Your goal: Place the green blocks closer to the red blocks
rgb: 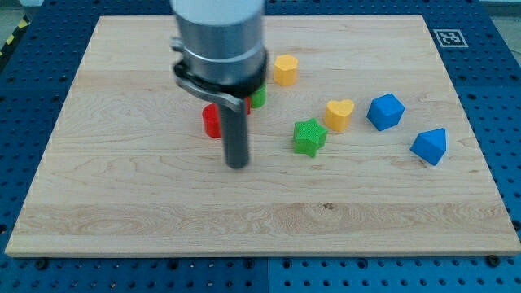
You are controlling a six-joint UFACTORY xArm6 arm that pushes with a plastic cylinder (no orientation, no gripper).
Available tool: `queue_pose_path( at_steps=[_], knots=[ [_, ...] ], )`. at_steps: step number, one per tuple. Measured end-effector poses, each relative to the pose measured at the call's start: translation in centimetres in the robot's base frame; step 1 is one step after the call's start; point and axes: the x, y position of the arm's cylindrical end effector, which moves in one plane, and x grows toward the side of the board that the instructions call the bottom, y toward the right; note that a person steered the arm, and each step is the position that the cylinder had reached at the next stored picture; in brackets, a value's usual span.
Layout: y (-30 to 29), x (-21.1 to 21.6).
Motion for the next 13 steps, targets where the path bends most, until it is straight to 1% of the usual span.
queue_pose_path(
  at_steps=[1,2,3,4,5,7,8,9,10,12,13],
  knots=[
    [6.7,1.1],
    [12.8,-0.4],
    [12.0,-1.2],
    [9.5,-2.4],
    [8.6,-4.5],
    [1.1,-7.4],
    [0.8,-10.2],
    [0.9,-11.4],
    [2.0,-11.5],
    [1.6,-18.4],
    [1.6,-19.5]
  ],
)
